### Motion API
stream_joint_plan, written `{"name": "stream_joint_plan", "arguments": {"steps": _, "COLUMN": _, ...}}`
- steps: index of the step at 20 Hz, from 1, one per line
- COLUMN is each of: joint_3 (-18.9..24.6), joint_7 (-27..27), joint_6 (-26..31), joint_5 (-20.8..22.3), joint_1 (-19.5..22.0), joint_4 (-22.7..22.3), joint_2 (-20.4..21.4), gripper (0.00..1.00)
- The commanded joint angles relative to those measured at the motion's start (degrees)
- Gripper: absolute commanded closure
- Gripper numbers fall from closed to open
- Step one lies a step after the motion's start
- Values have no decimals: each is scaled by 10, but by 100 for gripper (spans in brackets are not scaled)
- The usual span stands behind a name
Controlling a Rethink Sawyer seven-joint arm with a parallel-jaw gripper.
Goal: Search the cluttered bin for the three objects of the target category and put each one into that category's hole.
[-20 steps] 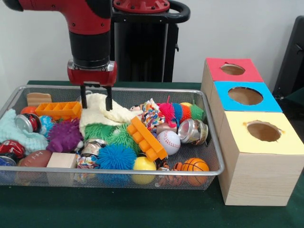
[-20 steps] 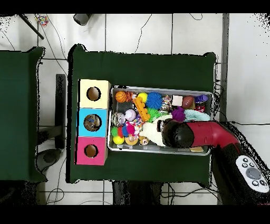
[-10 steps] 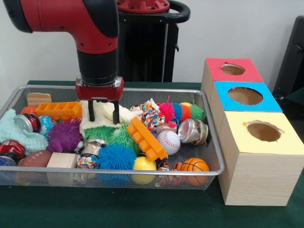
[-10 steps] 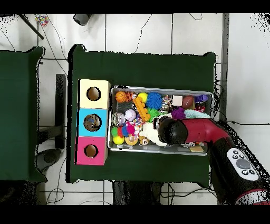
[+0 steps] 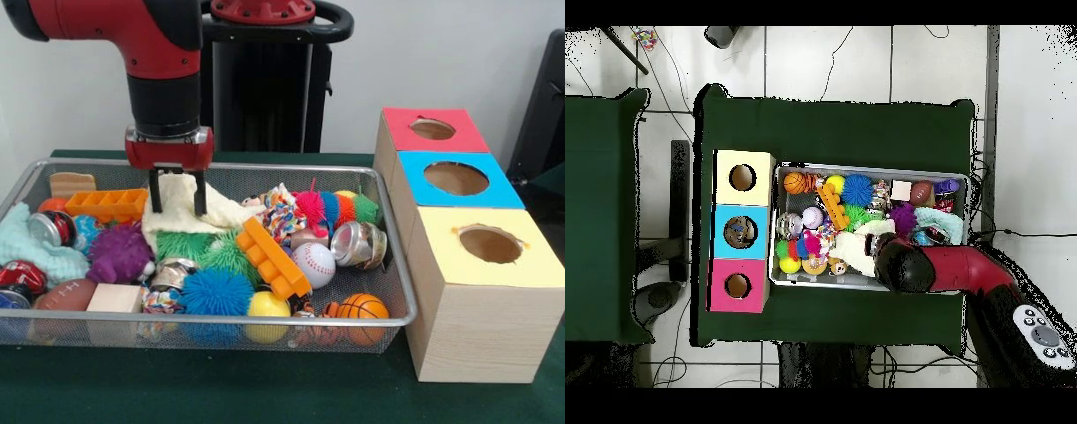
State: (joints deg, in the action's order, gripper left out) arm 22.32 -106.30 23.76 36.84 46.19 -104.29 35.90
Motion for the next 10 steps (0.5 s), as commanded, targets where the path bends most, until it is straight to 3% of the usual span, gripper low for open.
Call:
{"name": "stream_joint_plan", "arguments": {"steps": 1, "joint_3": 0, "joint_7": 19, "joint_6": -4, "joint_5": 10, "joint_1": 44, "joint_4": -105, "joint_2": 82, "gripper": 0}}
{"name": "stream_joint_plan", "arguments": {"steps": 5, "joint_3": 14, "joint_7": 30, "joint_6": 17, "joint_5": -6, "joint_1": 57, "joint_4": -141, "joint_2": 130, "gripper": 0}}
{"name": "stream_joint_plan", "arguments": {"steps": 10, "joint_3": 16, "joint_7": 21, "joint_6": 27, "joint_5": -7, "joint_1": 51, "joint_4": -140, "joint_2": 136, "gripper": 0}}
